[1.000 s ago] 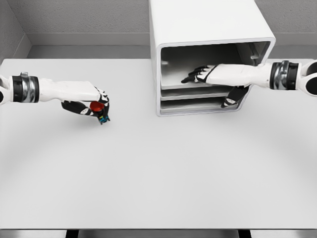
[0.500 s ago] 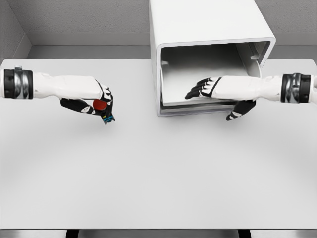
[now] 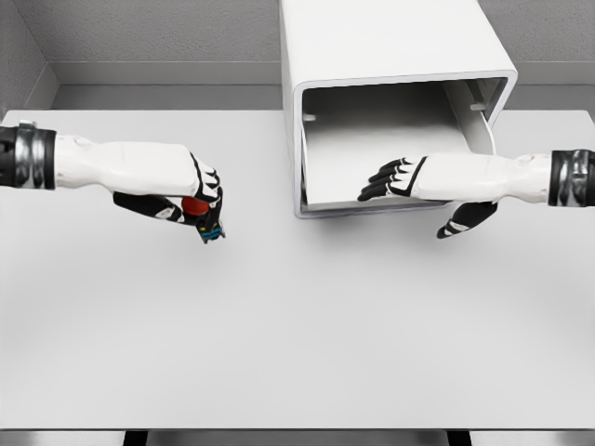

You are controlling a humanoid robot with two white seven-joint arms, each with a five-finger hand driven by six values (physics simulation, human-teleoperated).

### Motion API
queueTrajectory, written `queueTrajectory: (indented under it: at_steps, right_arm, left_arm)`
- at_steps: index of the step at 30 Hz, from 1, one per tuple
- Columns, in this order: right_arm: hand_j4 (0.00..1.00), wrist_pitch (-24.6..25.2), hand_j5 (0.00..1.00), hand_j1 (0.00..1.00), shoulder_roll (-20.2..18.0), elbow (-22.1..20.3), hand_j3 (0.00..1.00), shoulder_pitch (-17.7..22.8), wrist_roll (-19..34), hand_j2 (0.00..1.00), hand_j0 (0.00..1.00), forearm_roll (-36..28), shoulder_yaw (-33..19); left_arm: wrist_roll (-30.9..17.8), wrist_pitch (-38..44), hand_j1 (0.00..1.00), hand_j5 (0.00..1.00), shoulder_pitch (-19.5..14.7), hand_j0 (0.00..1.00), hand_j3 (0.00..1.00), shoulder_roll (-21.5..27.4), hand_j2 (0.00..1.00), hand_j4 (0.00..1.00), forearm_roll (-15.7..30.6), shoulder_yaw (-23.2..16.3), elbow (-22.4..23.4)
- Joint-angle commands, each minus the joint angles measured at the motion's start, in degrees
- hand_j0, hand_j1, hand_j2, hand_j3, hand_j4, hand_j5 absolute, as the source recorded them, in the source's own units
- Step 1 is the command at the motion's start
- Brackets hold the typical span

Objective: Slide open multi-storey tabletop storage cabinets and put open load switch and slide close multi-storey tabletop storage cabinets

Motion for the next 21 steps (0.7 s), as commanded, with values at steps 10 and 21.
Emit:
queueTrajectory:
  at_steps: [10, 21]
  right_arm:
    - [1.00, 0.06, 1.00, 1.00, -4.55, -4.71, 1.00, 2.11, -0.49, 1.00, 1.00, -1.75, -2.02]
    - [1.00, 0.06, 1.00, 1.00, -8.42, -5.68, 1.00, 3.43, -2.95, 1.00, 1.00, -5.79, -4.13]
  left_arm:
    - [0.04, 0.18, 0.40, 0.40, -2.64, 0.40, 0.40, 2.44, 0.40, 0.40, 1.41, 0.15, -3.60]
    - [0.04, 0.18, 0.40, 0.40, -6.33, 0.40, 0.40, 2.44, 0.40, 0.40, 3.26, 0.15, -5.18]
